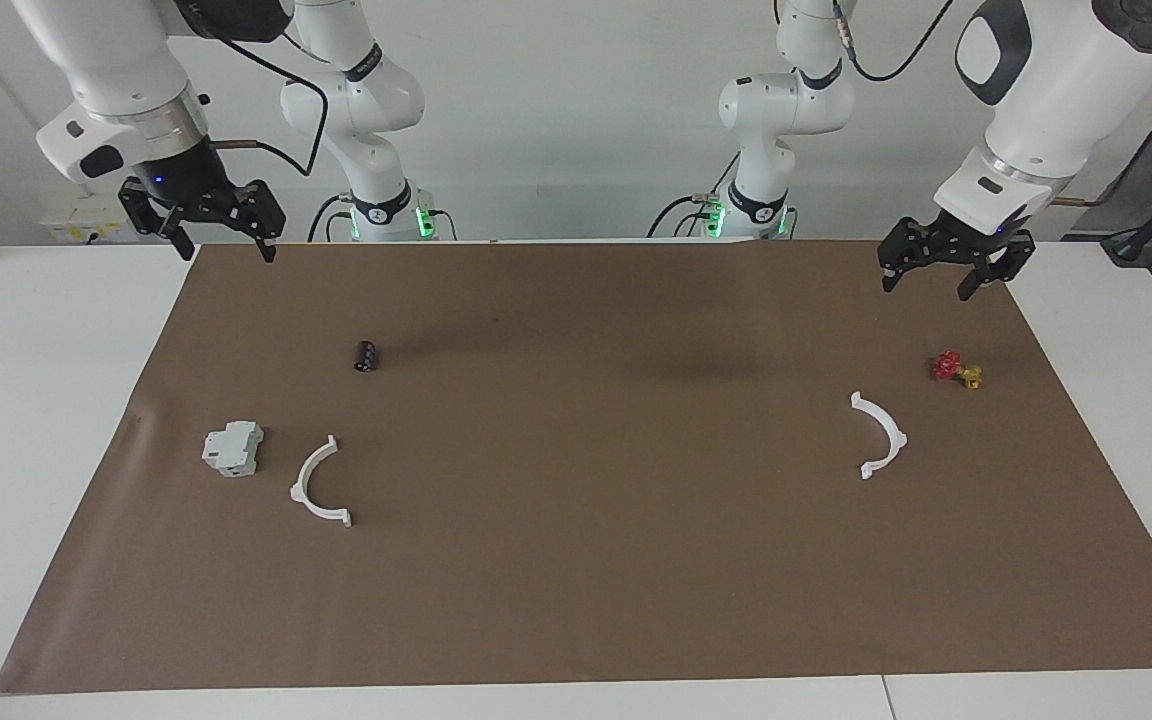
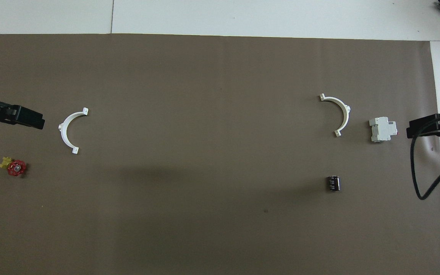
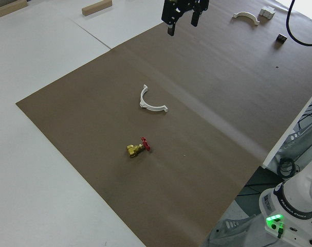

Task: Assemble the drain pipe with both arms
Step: 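Reach the right gripper to the white clamp half nearer it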

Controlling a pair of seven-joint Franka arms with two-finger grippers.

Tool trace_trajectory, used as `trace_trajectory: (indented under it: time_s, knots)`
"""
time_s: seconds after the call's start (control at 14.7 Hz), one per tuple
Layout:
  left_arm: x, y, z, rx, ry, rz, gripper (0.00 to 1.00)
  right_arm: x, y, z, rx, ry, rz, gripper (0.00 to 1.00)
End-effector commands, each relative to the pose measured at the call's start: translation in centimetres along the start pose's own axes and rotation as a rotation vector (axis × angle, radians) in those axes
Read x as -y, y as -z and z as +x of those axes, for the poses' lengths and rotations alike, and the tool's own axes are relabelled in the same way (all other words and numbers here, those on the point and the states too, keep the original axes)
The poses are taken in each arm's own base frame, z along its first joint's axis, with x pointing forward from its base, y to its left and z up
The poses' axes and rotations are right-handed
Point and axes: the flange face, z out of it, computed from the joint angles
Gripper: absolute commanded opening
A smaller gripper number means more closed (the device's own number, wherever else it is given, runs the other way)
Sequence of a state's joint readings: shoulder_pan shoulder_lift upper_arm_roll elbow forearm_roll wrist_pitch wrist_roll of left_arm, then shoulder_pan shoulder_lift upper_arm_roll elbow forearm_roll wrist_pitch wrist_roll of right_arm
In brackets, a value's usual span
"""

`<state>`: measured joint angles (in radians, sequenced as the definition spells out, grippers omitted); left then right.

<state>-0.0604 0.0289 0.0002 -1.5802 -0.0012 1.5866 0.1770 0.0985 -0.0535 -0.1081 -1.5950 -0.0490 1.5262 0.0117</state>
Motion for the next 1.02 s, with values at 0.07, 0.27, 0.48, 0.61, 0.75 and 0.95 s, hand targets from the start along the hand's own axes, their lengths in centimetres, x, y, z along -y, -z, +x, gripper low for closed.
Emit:
trace_trajectory:
  time_s: [0.07, 0.27, 0.48, 0.61, 0.75, 0.95]
  knots:
    - [-0.3, 0.3, -0.7, -0.020, -0.002, -0.012, 1.00, 0.0, 0.0, -0.1, -0.006, 0.011, -0.001, 1.00]
    - [-0.2, 0.3, -0.7, -0.023, 0.000, -0.012, 1.00, 1.0, -2.5, -0.2, -0.043, 0.048, 0.005, 1.00]
    - [-0.3, 0.4, -0.7, -0.026, 0.000, -0.011, 1.00, 2.5, -8.2, 2.8, -0.126, 0.136, 0.027, 1.00]
    - [-0.5, 0.4, -0.6, -0.026, -0.005, -0.011, 1.00, 3.2, -12.7, 6.2, -0.151, 0.143, 0.050, 1.00]
    - [-0.8, 0.4, -0.6, -0.026, -0.012, -0.011, 1.00, 2.9, -17.9, 8.8, -0.152, 0.197, 0.037, 1.00]
    - [-0.7, 0.4, -0.5, -0.026, -0.008, -0.011, 1.00, 3.4, -24.8, 11.1, -0.165, 0.236, 0.089, 1.00]
